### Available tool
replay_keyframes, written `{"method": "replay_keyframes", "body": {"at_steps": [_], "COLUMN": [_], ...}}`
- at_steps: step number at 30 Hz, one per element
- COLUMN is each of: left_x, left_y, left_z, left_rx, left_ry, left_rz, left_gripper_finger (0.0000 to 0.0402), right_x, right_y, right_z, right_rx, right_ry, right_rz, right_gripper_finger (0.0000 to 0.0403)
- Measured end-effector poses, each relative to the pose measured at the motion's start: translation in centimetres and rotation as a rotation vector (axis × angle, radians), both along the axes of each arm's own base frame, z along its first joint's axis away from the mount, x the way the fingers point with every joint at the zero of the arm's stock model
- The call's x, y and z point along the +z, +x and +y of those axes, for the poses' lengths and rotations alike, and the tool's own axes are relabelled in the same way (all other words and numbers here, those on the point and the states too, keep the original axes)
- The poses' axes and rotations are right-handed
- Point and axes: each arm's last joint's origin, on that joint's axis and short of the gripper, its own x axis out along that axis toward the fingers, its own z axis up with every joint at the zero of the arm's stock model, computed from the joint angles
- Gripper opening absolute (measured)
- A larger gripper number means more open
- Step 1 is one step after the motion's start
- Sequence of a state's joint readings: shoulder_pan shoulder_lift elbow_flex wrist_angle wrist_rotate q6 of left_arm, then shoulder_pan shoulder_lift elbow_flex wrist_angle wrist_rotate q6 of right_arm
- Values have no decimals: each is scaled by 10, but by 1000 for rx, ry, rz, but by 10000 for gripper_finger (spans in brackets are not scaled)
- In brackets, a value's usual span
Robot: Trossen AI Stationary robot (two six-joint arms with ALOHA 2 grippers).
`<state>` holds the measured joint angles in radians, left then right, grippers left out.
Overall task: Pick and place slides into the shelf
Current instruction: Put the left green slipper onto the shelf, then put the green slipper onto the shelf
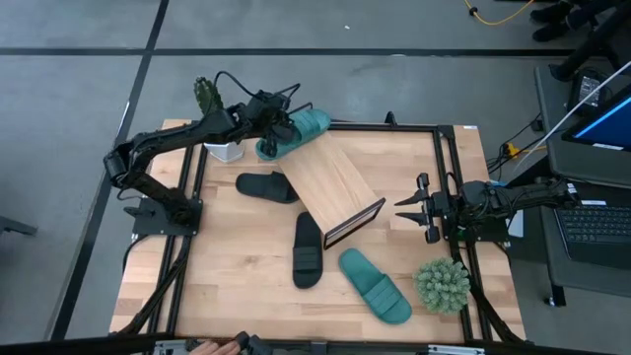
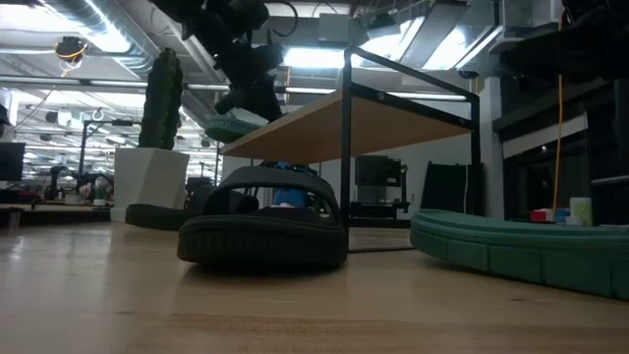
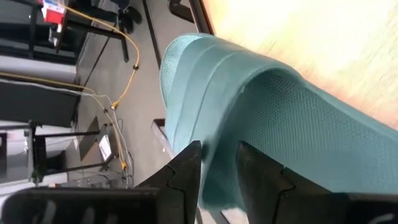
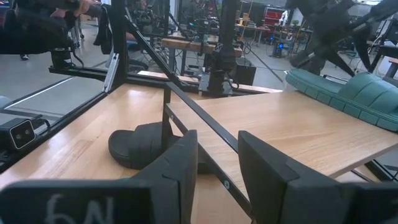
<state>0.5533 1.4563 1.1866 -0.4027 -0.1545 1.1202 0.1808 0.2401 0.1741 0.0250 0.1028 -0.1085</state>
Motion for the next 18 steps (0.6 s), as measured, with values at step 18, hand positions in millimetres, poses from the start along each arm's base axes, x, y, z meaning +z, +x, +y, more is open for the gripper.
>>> {"method": "replay_keyframes", "body": {"at_steps": [18], "left_x": [54], "left_y": [-24], "left_z": [-57], "left_rx": [-11], "left_ry": [-67], "left_rz": [-264], "left_gripper_finger": [92], "right_x": [2], "right_y": [0], "right_z": [0], "right_rx": [3], "right_ry": [6], "right_rz": [-18], "right_gripper_finger": [117]}}
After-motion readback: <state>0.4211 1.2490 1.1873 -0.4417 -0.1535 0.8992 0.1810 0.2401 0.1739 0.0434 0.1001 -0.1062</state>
